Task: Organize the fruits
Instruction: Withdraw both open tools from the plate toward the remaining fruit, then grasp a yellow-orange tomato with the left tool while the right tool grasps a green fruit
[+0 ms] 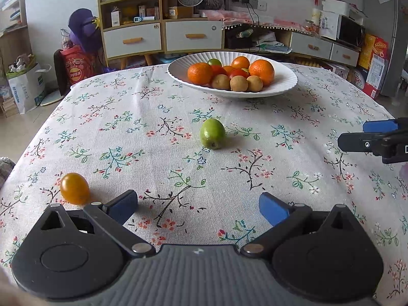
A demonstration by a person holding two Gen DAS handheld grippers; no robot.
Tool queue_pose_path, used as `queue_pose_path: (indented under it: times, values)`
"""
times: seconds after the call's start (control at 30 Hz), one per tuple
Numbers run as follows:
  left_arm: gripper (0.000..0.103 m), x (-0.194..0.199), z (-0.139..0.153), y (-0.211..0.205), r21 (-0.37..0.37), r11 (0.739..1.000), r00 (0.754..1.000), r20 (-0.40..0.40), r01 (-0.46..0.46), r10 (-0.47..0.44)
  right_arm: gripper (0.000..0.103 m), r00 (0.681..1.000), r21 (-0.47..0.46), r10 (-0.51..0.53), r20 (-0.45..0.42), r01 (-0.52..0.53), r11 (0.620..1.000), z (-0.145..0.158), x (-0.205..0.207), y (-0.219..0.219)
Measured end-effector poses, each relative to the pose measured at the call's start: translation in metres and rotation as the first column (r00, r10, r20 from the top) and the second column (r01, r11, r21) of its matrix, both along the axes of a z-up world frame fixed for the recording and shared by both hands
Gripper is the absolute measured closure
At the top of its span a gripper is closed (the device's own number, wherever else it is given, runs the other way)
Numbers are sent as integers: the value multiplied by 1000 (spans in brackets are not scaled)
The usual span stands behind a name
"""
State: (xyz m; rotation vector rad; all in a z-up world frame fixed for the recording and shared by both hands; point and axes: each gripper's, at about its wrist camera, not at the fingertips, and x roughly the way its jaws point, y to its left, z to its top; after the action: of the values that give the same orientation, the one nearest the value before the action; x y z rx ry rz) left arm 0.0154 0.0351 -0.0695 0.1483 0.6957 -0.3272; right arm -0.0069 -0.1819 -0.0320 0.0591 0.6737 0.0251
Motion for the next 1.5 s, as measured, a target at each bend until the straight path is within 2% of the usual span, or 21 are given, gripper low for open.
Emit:
queue_pose_path:
  times: [0.1,0.2,0.3,0.43,0.7,0.8,0.87,1.0,1.1,1.27,1.47,1.5]
  values:
    - [3,-2,-4,-7,4,1000,998,52,-19,19,6,1000,-7,-9,0,9,1000,-3,-3,-1]
    - [3,3,-2,-15,-3,1000,998,62,-25,25,6,1000,-14,-28,-12,28,1000,-8,-4,-2]
    - [6,16,0,-26,18,1000,998,64,-4,2,6,999,-23,-46,-27,46,999,-12,-4,-3]
    - [19,30,3,-27,-24,1000,1000,23,-20,21,6,998,-29,-41,-46,40,999,-15,-1,-3]
    - [20,16,5,-1,-11,991,991,24,-133,133,7,999,4,33,-40,-33,999,-12,11,15]
    - [20,1,6,9,27,978,977,61,-206,204,9,996,-7,85,-26,-85,996,-10,18,32]
    - [20,-6,6,15,39,963,963,54,-266,264,9,994,13,104,-16,-103,995,-9,23,45]
    - [14,-16,4,29,7,924,924,31,-382,381,12,990,66,142,-17,-140,988,-12,32,66]
    - [15,-18,3,37,-17,904,903,26,-428,428,12,986,43,164,-11,-164,986,-14,37,78]
    - [17,-7,2,49,-52,882,883,12,-468,469,14,982,13,190,-8,-190,982,-15,44,85]
    - [28,2,4,53,-66,879,879,36,-472,475,22,970,-48,243,-13,-243,969,-16,52,97]
    - [33,3,4,53,-71,877,877,38,-475,478,24,969,-51,247,-13,-247,968,-16,53,98]
